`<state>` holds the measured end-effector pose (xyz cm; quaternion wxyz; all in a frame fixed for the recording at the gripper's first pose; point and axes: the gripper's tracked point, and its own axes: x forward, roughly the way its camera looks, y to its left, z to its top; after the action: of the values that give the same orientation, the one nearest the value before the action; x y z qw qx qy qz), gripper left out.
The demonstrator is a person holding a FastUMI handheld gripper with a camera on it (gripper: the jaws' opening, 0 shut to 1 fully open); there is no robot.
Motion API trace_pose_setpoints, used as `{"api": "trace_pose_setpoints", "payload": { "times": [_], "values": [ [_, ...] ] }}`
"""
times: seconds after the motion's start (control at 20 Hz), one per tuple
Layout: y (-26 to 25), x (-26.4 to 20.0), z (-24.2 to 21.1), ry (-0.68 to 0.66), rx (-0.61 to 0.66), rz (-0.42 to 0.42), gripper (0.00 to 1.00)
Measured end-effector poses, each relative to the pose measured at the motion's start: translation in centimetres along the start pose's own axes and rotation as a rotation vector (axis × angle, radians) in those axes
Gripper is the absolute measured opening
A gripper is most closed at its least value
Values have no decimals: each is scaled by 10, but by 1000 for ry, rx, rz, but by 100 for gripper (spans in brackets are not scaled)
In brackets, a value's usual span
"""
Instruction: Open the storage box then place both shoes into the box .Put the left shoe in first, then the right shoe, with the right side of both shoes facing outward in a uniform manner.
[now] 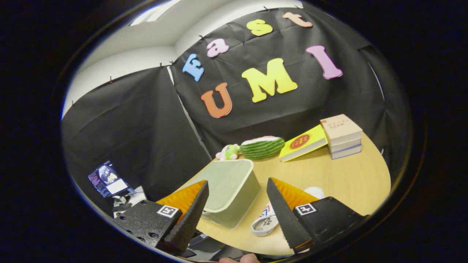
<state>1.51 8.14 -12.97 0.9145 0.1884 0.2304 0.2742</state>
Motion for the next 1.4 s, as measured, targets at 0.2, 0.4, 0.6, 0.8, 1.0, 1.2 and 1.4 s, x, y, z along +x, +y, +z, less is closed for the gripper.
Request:
{"api": "trace_pose_setpoints", "payload": {
  "times": [0.2, 0.4, 0.6, 0.8, 1.0, 1.2, 1.4],
  "values": [
    [1, 23, -29, 102, 136, 97, 100],
    [5, 55, -56, 206, 302, 198, 96],
    [2, 86, -79, 287, 419, 243, 86],
    [-1, 114, -91, 334, 487, 272, 75],
    [-2, 134, -95, 351, 528, 291, 58],
    [1, 143, -95, 371, 621, 321, 38],
    [7, 137, -80, 349, 680, 369, 11]
  ]
}}
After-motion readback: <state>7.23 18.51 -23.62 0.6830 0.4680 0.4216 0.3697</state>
